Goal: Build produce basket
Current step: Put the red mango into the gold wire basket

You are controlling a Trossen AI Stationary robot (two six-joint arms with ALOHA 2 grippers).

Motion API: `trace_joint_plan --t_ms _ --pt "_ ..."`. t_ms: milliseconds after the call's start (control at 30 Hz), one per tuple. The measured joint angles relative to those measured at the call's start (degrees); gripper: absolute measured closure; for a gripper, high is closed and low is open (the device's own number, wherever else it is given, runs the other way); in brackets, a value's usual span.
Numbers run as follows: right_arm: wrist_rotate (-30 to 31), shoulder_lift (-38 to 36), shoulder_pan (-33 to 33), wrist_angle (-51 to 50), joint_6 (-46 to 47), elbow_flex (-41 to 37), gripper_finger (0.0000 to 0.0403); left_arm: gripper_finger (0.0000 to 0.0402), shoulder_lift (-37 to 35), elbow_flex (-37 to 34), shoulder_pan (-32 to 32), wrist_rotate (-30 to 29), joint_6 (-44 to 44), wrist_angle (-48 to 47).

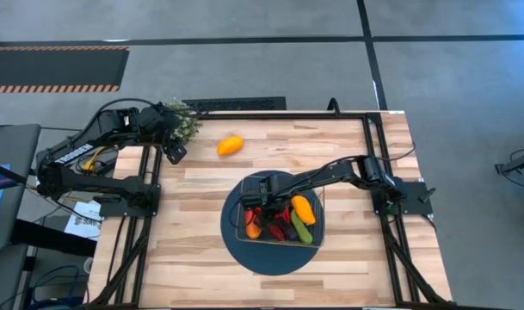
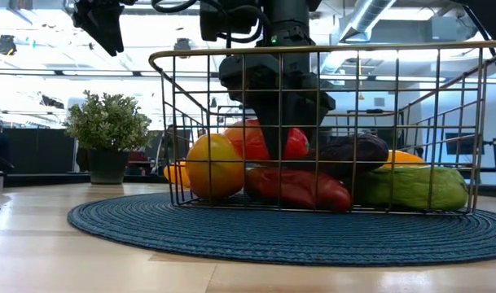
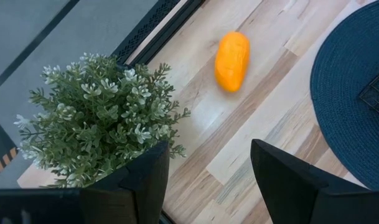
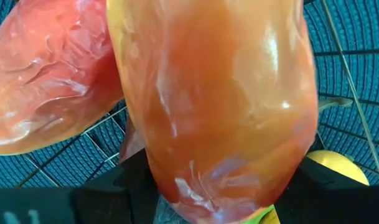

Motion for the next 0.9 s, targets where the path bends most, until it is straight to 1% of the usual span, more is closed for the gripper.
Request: trace_joint_plan --t_ms 433,533,667,767,900 --pt "-0.3 0.0 0.0 1.0 -0.1 0.0 0.0147 0.0189 0.0 0.0 0.0 0.0 0.0 0.0" --pt "-0.3 0.0 0.0 3.4 0.7 0.0 0.0147 0.0189 0.0 0.0 0.0 0.0 0.0 0.0" --pt "-0.3 0.0 0.0 8.9 1.0 0.0 0.0147 0.0189 0.0 0.0 0.0 0.0 0.0 0.0" --pt "-0.7 -0.1 0.0 11.2 3.2 0.1 0.0147 0.0189 0.0 0.0 0.0 0.0 0.0 0.0" --pt "-3.8 -0.1 -0.2 10.8 3.1 0.1 0.0147 0.0189 0.0 0.0 0.0 0.0 0.0 0.0"
